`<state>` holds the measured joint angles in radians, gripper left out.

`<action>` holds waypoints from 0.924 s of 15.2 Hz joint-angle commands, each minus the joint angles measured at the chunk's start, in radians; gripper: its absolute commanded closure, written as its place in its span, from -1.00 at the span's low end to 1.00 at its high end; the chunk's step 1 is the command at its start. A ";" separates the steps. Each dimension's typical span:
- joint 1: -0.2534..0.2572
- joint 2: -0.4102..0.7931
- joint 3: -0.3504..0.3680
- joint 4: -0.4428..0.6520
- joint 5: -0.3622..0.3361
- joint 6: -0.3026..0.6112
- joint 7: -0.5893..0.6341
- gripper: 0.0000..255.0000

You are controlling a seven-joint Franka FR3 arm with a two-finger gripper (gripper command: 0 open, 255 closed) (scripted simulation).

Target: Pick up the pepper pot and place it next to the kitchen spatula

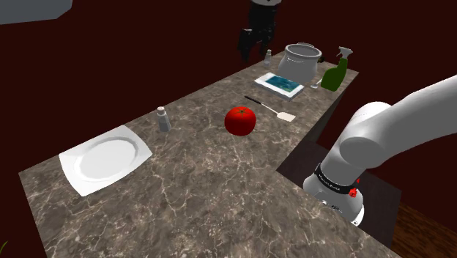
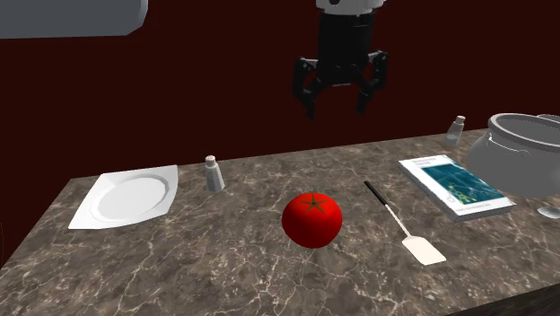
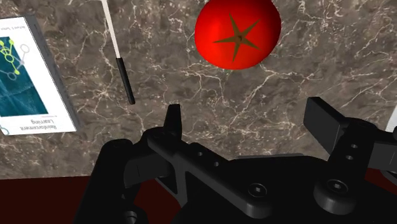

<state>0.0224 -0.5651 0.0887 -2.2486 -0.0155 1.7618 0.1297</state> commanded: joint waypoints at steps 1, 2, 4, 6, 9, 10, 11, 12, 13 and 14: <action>0.009 0.058 0.030 0.017 0.004 0.038 0.032 -1.00; 0.013 0.088 0.044 0.026 0.005 0.056 0.046 -1.00; 0.020 0.149 0.071 0.050 0.002 0.089 0.076 -1.00; 0.026 0.212 0.097 0.078 -0.004 0.120 0.106 -1.00; 0.035 0.311 0.135 0.129 -0.021 0.160 0.154 -1.00; 0.038 0.346 0.146 0.148 -0.029 0.171 0.170 -1.00; 0.042 0.380 0.158 0.169 -0.038 0.181 0.187 -1.00; 0.046 0.416 0.169 0.191 -0.048 0.191 0.203 -1.00; 0.050 0.451 0.179 0.214 -0.060 0.199 0.220 -1.00; 0.055 0.488 0.189 0.239 -0.072 0.206 0.237 -1.00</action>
<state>0.0732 -0.1120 0.2682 -2.0268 -0.0761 1.9552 0.3506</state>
